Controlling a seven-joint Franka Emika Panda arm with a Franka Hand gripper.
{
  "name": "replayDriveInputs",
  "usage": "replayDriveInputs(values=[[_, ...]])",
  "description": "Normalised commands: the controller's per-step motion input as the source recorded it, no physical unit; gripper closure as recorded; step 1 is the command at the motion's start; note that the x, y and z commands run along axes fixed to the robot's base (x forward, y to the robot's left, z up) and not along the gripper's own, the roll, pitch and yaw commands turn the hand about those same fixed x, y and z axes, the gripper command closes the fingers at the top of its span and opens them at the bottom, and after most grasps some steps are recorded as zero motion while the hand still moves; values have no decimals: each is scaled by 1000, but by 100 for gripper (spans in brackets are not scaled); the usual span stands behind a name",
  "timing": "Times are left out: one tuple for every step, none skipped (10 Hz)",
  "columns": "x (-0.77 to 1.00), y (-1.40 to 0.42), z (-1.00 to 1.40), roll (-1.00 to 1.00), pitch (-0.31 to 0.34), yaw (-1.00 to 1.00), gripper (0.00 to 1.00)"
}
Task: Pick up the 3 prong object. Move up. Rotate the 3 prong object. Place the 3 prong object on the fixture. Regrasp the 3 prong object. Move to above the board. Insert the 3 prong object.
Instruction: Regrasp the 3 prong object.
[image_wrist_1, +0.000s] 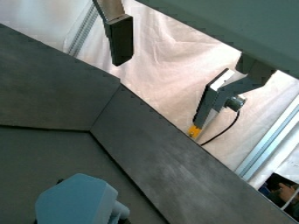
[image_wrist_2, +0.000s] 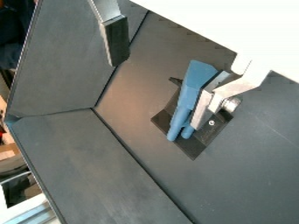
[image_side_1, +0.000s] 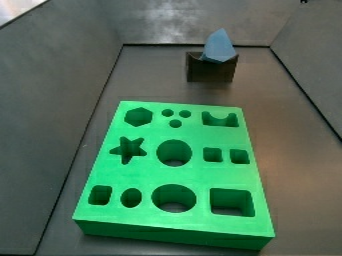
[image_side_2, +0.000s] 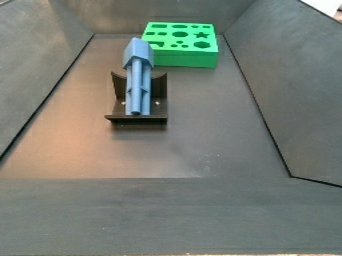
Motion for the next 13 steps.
replayDriveInputs(values=[[185,-48,-29,140,56,95,0],[185,-47,-29,140,57,95,0],[185,-47,-29,140,57,95,0],[185,-47,-29,139,57,96,0],[185,-47,-29,139,58,96,0],[184,-47,-28,139,58,96,0],[184,-47,-28,139,58,96,0],[184,-46,-28,139,58,96,0],[184,-46,-28,139,58,96,0],[69,45,-1000,238,123,48,0],[70,45,-1000,241,117,56,0],[69,32,-1000,200,113,99,0],[70,28,-1000,178,108,107,0]])
